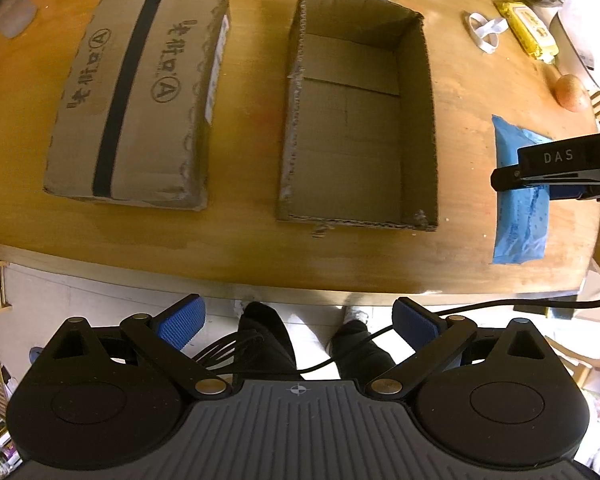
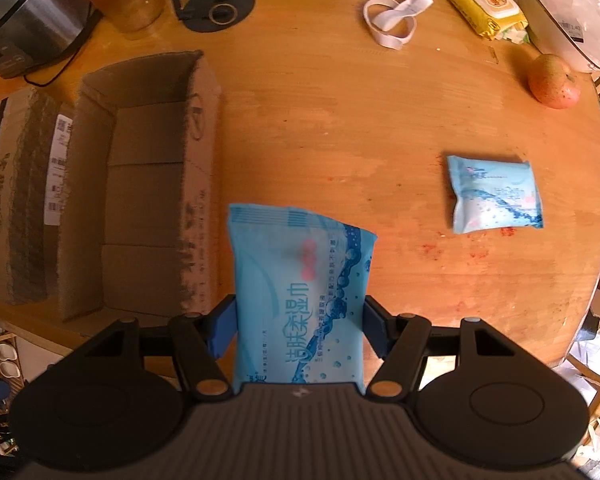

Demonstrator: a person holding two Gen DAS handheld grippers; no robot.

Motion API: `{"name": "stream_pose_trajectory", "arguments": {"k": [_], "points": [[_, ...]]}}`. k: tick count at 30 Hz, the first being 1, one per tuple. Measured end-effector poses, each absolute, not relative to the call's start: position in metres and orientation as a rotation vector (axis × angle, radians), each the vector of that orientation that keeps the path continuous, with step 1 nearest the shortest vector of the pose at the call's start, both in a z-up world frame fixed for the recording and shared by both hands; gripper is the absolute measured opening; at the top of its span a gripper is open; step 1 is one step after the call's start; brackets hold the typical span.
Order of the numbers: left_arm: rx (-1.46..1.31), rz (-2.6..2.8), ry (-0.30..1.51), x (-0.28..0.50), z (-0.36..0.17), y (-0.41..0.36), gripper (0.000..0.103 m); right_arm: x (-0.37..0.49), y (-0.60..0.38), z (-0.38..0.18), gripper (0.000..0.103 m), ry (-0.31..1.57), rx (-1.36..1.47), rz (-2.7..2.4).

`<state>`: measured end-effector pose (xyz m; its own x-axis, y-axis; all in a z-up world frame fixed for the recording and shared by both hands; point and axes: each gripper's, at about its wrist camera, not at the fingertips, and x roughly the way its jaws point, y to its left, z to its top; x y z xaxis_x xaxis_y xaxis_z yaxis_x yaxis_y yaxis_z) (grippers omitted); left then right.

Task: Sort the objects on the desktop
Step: 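Lift the held wipe packet and carry it toward the open box, then move the held packet over the open cardboard box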

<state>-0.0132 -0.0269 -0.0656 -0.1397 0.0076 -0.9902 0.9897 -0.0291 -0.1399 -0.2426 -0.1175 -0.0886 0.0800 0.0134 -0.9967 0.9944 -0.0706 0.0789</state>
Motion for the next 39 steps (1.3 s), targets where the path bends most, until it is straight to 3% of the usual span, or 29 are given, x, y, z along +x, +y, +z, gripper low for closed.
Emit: {"name": "stream_pose_trajectory", "arguments": {"k": [39], "points": [[1.165, -1.297, 1.261, 0.075, -0.069, -0.046, 0.103, -0.121, -0.138, -0.077, 0.068, 1.115, 1.302, -1.156]]}}
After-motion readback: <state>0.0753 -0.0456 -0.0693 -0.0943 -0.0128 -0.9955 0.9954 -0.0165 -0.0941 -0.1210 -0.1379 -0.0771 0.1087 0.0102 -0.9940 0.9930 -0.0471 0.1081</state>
